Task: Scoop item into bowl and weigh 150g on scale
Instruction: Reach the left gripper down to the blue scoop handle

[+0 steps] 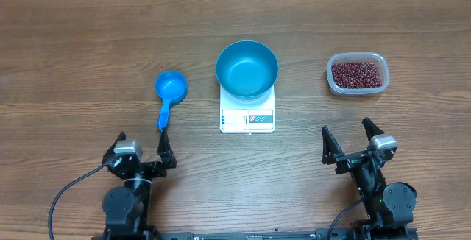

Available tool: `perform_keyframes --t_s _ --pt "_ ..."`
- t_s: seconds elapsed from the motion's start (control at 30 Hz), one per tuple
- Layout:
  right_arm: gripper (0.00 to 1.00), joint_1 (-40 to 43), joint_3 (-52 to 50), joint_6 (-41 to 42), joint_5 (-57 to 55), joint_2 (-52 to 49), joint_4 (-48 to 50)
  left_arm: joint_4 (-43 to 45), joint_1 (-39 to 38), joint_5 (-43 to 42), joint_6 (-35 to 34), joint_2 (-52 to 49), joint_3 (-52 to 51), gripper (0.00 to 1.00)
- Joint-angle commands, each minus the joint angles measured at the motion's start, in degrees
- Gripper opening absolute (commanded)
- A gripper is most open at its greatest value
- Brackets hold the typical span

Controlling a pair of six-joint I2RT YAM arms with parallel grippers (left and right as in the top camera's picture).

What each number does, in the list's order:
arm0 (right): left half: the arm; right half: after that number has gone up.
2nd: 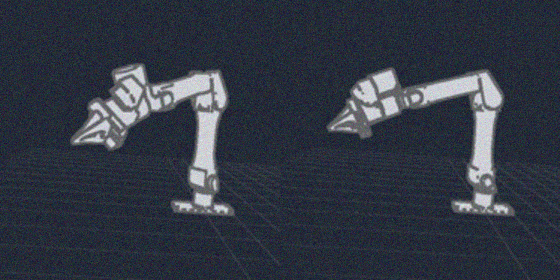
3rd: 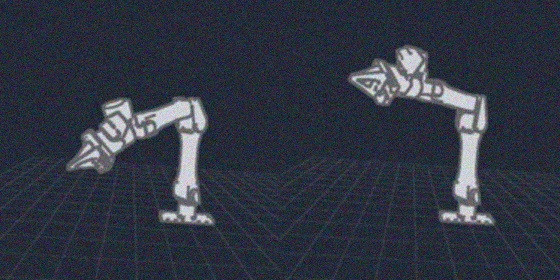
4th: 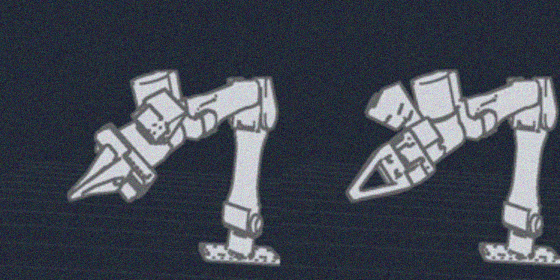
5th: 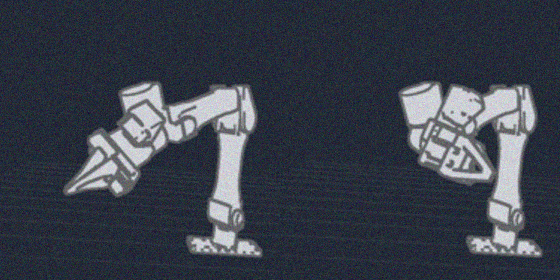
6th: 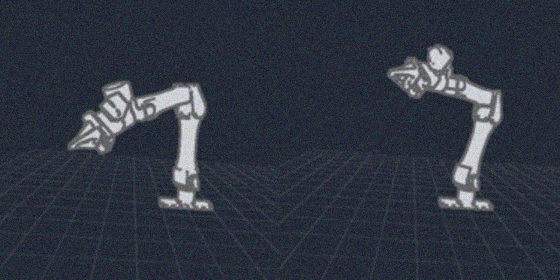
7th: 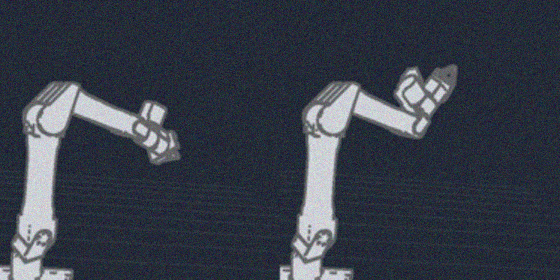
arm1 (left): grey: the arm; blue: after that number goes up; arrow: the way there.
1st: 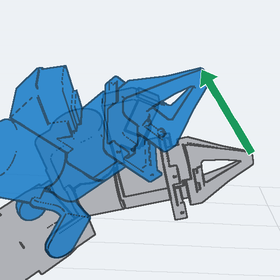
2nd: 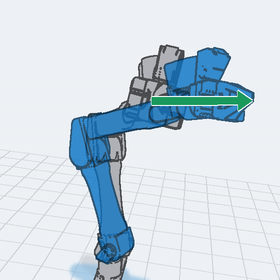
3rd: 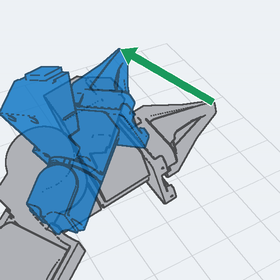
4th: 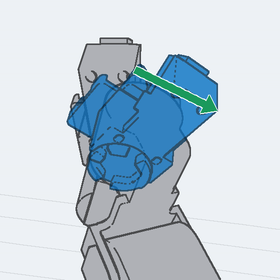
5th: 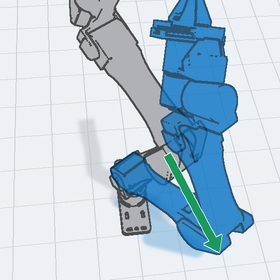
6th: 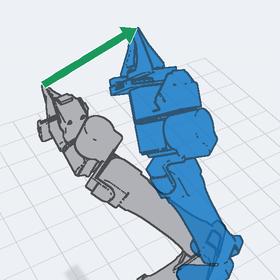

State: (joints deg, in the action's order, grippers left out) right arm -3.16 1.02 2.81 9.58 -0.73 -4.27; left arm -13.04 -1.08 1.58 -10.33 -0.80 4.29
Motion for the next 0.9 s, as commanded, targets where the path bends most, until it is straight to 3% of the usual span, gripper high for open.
perform_keyframes --t_s 0.0,0.13,0.27,0.47,0.6,0.73,0.77,0.8,0.83,0.87 --pt "1.0 -0.37 -0.57 0.22 -0.55 0.57 0.26 -11.41 0.33 -1.49 -1.53 -1.11 12.48 1.0" --pt "1.0 -0.37 -0.57 0.22 -0.55 0.57 0.26 -27.76 0.33 -5.4 -1.7 -12.46 31.04 1.0" --pt "1.0 -0.37 -0.57 0.22 -0.55 0.57 0.26 -49.33 0.31 -9.03 -1.4 -37.16 57.18 1.0" --pt "1.0 -0.37 -0.57 0.22 -0.55 0.57 0.26 -69.16 0.31 -9.14 -1.25 -63.32 83.6 1.0" --pt "1.0 -0.37 -0.57 0.22 -0.55 0.57 0.26 -69.59 0.31 -8.92 -1.25 -76.41 92.06 1.0" --pt "1.0 -0.37 -0.57 0.22 -0.55 0.57 0.26 -65.11 0.31 -8.74 -1.22 -84.24 92.19 0.99" --pt "1.0 -0.37 -0.57 0.22 -0.55 0.57 0.26 -65.37 0.31 -8.96 -0.74 -86.42 92.19 0.78" --pt "1.0 -0.37 -0.57 0.22 -0.55 0.57 0.26 -65.42 0.31 -9.18 0.37 -87.67 92.19 0.34" --pt "1.0 -0.37 -0.57 0.22 -0.55 0.57 0.26 -65.92 0.31 -9.09 2.12 -89.61 92.19 0.04" --pt "1.0 -0.37 -0.57 0.22 -0.55 0.57 0.26 -66.27 0.31 -9.11 2.93 -90.79 92.15 0.05"
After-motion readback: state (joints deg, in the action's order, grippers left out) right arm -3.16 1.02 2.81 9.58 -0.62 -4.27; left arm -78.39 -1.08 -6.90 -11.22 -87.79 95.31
